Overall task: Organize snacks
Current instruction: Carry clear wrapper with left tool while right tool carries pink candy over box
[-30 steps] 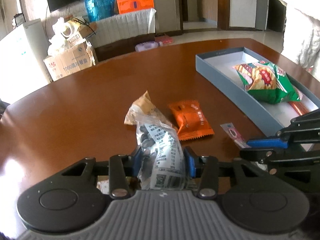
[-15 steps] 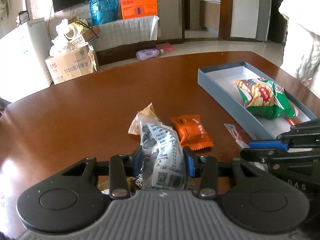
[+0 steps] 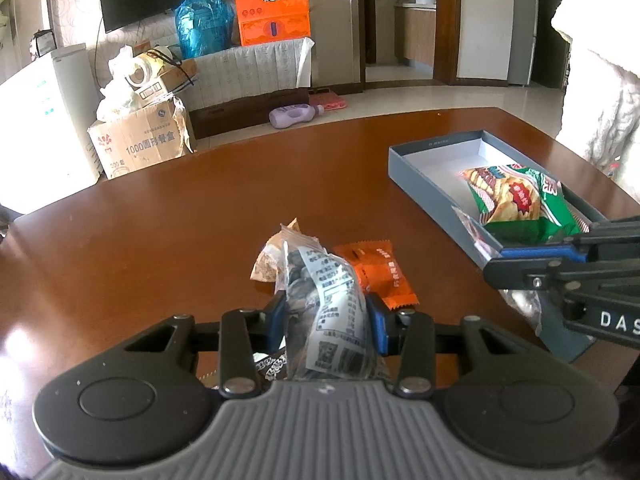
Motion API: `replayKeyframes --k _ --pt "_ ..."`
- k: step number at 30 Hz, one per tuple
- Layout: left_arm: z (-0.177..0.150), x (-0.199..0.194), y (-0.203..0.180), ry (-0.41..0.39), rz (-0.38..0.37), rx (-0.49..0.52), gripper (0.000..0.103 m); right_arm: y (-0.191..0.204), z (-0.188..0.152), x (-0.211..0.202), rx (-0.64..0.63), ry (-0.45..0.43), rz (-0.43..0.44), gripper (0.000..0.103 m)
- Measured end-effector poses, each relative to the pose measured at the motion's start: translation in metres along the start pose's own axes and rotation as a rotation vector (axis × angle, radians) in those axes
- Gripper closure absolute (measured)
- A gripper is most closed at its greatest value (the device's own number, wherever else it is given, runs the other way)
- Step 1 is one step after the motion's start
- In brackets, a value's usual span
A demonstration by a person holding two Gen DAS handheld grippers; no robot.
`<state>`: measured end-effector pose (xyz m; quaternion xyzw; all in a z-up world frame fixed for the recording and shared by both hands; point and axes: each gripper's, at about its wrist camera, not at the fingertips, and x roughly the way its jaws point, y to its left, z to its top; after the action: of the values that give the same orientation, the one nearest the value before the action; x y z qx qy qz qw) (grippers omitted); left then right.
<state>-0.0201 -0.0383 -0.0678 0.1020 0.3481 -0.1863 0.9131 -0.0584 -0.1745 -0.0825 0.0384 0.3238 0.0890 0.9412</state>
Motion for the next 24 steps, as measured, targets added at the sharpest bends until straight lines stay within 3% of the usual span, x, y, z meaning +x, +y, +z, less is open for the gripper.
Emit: replayKeyframes --k 14,24 --pt "0.028 -0.008 -0.013 -0.034 -0.038 -0.003 0.065 -0.037 0.017 -0.037 0.092 -0.104 -0.056 0.091" --pt "0.057 -0.007 -0.071 -0.065 -0.114 0.048 0.065 -0.079 0.013 -0.054 0.145 -0.122 -0.135 0.091"
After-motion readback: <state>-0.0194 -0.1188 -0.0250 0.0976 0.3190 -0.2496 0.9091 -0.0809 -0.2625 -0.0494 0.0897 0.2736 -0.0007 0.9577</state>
